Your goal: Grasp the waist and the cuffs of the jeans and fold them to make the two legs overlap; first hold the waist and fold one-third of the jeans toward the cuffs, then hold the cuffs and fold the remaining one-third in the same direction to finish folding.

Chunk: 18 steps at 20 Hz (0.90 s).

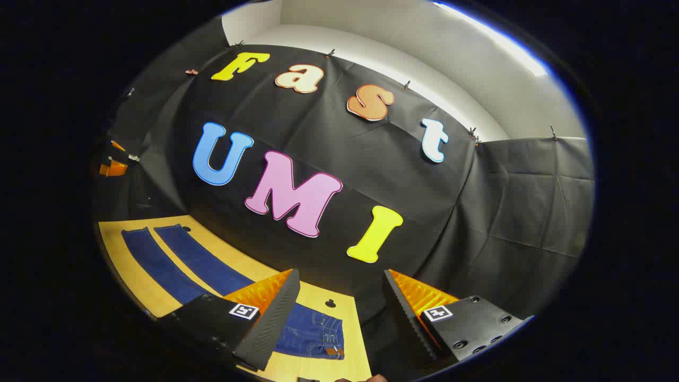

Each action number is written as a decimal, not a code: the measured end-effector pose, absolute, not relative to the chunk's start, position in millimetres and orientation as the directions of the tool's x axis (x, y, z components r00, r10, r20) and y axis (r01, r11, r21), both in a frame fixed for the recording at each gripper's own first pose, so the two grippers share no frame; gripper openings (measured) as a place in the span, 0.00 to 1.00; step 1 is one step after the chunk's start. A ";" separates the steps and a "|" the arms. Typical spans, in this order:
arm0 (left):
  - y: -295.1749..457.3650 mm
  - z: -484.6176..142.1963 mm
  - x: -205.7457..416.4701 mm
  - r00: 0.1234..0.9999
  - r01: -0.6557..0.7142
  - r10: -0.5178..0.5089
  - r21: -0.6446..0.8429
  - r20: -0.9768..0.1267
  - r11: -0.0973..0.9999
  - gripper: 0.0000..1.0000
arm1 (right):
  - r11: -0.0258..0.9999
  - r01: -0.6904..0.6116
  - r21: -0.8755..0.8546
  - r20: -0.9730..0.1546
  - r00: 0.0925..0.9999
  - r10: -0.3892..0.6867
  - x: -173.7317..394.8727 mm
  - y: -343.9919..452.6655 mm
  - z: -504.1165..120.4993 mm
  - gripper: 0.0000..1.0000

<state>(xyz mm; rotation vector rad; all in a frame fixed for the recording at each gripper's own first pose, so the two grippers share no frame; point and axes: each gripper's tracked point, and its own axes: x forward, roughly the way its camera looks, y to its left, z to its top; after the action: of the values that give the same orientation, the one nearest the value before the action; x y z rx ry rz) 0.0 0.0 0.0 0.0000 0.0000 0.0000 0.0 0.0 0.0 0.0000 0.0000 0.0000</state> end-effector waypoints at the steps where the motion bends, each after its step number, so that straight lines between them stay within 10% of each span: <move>1: 0.0 1.1 0.2 1.000 0.000 0.000 0.014 0.003 1.000 0.98 | 1.000 -0.002 -0.021 -0.010 1.000 0.002 -1.5 -1.4 -2.4 0.96; 18: 1.8 -0.9 -3.5 0.999 0.035 -0.041 0.194 0.028 0.980 0.97 | 0.984 -0.021 -0.177 -0.036 0.999 0.015 -23.0 3.8 -1.2 0.96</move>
<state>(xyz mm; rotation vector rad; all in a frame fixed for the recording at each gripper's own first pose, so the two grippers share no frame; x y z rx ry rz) -3.5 1.8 -0.9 0.1949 -0.0323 -0.0383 -23.0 3.8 -1.2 -0.1778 0.0348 0.0185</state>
